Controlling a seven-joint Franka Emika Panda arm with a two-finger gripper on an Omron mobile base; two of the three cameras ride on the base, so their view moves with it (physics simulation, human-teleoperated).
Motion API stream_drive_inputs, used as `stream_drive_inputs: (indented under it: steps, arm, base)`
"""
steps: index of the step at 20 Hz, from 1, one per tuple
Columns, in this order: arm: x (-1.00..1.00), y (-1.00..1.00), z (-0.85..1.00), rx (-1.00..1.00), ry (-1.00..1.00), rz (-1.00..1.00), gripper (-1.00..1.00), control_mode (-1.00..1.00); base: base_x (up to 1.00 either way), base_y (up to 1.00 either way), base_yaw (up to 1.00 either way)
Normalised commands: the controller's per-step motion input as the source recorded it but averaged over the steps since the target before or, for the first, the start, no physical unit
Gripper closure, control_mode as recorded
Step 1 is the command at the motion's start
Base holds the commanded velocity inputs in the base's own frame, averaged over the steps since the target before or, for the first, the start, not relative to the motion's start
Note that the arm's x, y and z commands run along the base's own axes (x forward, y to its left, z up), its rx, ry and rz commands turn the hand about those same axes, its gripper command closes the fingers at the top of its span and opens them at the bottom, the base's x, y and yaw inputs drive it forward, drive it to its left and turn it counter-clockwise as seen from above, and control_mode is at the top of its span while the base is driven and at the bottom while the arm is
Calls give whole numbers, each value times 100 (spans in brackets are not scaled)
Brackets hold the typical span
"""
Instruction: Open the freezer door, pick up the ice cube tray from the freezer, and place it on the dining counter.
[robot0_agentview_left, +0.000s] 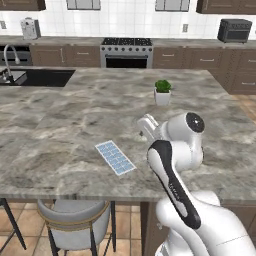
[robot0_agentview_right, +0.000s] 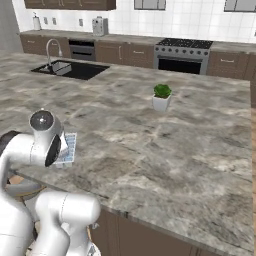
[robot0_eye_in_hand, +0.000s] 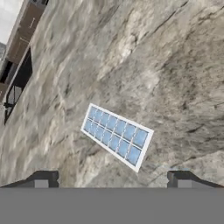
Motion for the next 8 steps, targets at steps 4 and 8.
stream_drive_inputs:
  steps: [4, 8]
  arm:
    - [-80, -22, 58, -24, 0, 0, -100, -100]
    - [-92, -28, 71, -23, 2, 0, -100, -100]
  base:
    - [0, 0, 0]
    - [0, 0, 0]
